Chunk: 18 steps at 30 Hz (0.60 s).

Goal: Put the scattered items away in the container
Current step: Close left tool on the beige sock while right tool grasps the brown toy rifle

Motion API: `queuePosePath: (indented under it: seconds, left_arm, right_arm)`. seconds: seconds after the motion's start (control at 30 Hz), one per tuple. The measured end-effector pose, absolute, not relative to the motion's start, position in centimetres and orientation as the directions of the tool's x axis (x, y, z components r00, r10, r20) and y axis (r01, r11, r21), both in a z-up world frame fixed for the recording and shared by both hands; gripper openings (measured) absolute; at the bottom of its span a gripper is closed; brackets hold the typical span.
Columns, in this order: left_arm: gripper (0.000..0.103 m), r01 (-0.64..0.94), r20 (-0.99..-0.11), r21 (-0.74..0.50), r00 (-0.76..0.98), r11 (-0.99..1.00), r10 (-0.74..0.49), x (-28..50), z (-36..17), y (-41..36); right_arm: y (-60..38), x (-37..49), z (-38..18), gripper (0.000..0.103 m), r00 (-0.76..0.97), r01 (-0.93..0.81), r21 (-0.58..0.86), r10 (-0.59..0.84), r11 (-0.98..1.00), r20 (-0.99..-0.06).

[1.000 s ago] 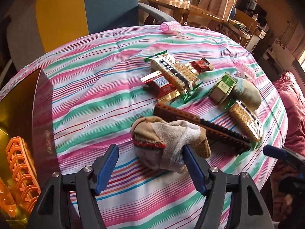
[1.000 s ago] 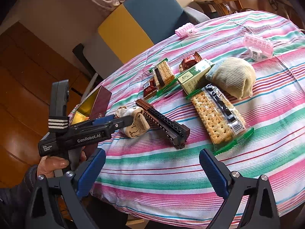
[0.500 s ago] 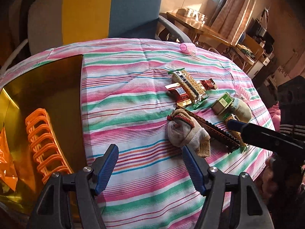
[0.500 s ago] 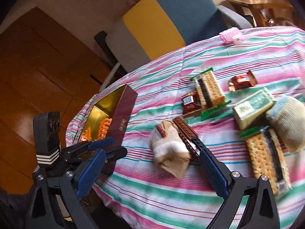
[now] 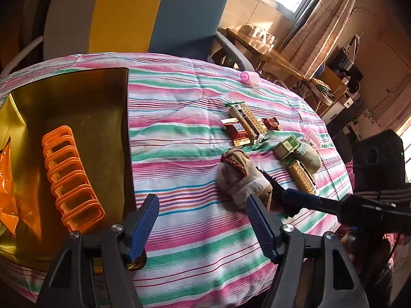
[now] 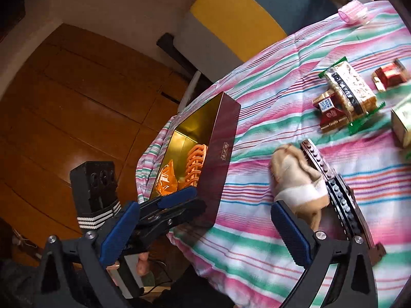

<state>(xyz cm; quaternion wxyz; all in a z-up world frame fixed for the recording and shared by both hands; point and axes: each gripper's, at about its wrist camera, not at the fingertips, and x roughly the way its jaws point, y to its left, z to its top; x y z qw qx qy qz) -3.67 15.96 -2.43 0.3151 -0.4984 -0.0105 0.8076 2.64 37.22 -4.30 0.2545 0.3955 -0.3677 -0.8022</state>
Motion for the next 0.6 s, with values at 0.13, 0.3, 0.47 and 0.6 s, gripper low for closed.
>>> queuePosePath:
  seconds: [0.13, 0.3, 0.47, 0.6]
  left_arm:
    - [0.072, -0.517, -0.798, -0.351, -0.27, -0.78, 0.538, -3.6, -2.9, 18.5]
    - [0.072, -0.527, -0.813, -0.353, -0.236, -0.773, 0.532, -3.8, -4.4, 22.5]
    - [0.072, -0.509, -0.838, -0.327, -0.234, -0.796, 0.494, -4.2, -6.1, 24.8]
    - [0.072, -0.508, -0.851, -0.308, -0.232, -0.804, 0.472, -4.4, -7.0, 25.5]
  right_arm:
    - [38.7, 5.9, -4.6, 0.103, -0.594, 0.055, 0.766, -0.637, -0.641, -0.491]
    - [41.1, 9.1, -5.5, 0.103, -0.639, -0.035, 0.754, -0.566, -0.655, -0.521]
    - [43.1, 10.8, -6.3, 0.103, -0.666, -0.094, 0.752, -0.52, -0.652, -0.534]
    - [43.8, 11.2, -6.7, 0.103, -0.672, -0.115, 0.756, -0.51, -0.645, -0.537]
